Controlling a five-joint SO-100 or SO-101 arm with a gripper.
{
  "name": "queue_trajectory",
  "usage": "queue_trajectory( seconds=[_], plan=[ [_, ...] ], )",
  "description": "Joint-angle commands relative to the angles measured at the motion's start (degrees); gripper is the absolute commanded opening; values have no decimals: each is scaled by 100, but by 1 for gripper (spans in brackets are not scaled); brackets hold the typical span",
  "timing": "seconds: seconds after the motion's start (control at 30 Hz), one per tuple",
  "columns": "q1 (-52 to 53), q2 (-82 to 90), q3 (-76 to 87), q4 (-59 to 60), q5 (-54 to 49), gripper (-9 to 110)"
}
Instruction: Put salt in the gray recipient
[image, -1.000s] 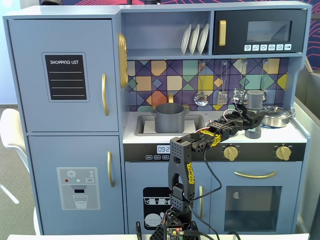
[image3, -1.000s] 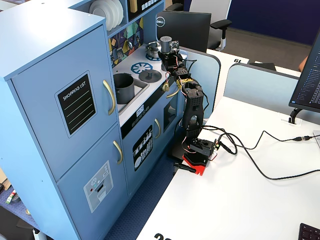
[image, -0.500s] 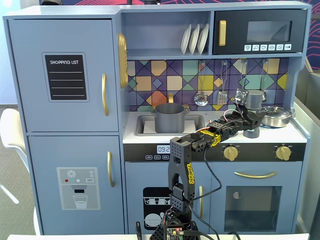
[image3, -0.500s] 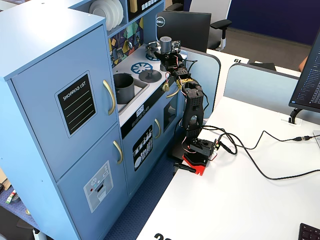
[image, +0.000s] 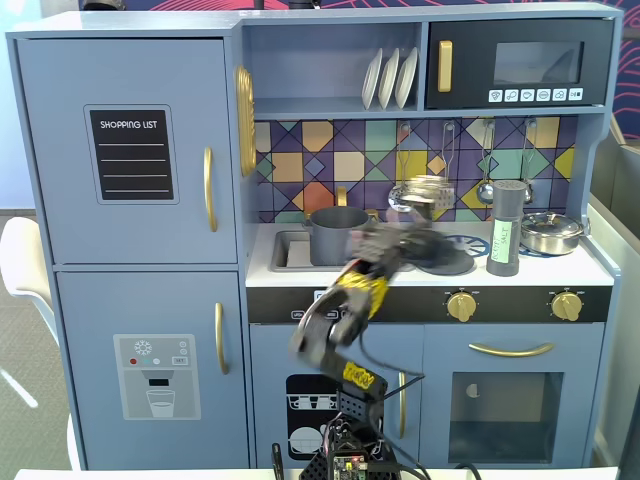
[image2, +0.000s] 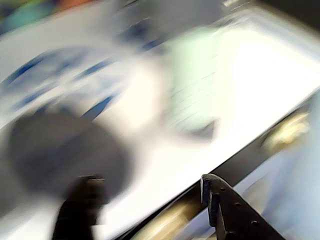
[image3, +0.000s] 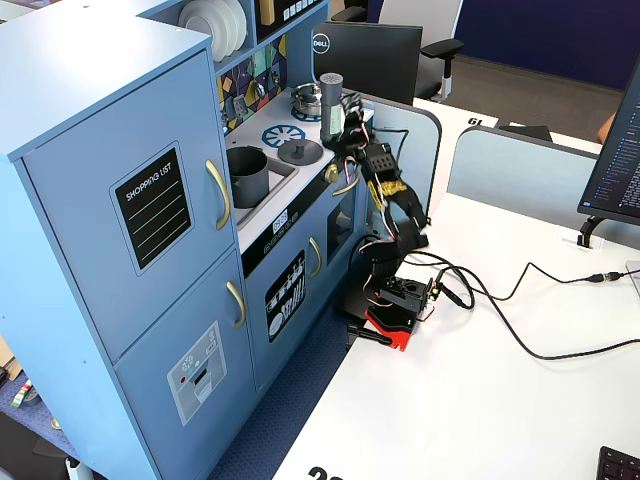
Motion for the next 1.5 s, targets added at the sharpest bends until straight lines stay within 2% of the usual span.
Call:
queue_trajectory(
  seconds=[0.0,0.13,0.23,0.4,0.53,0.63,0.77,0.8,1.47],
  plan=[
    [-2057,1784,246,2672,141,0],
    [-3261,2909,1617,3006,193,0],
    [-3305,3357,2971,2707,149,0],
    [-3164,3771,5186,1318,-220,0],
    [-3217,3955,6354,721,-448,0],
    [-3401,3911,6381,1292,-211,0],
    [-3375,3955,6381,2136,-571,2],
    [-3375,3955,6381,2188,-404,3],
    [-3305,3955,6381,2188,-237,6]
  ],
)
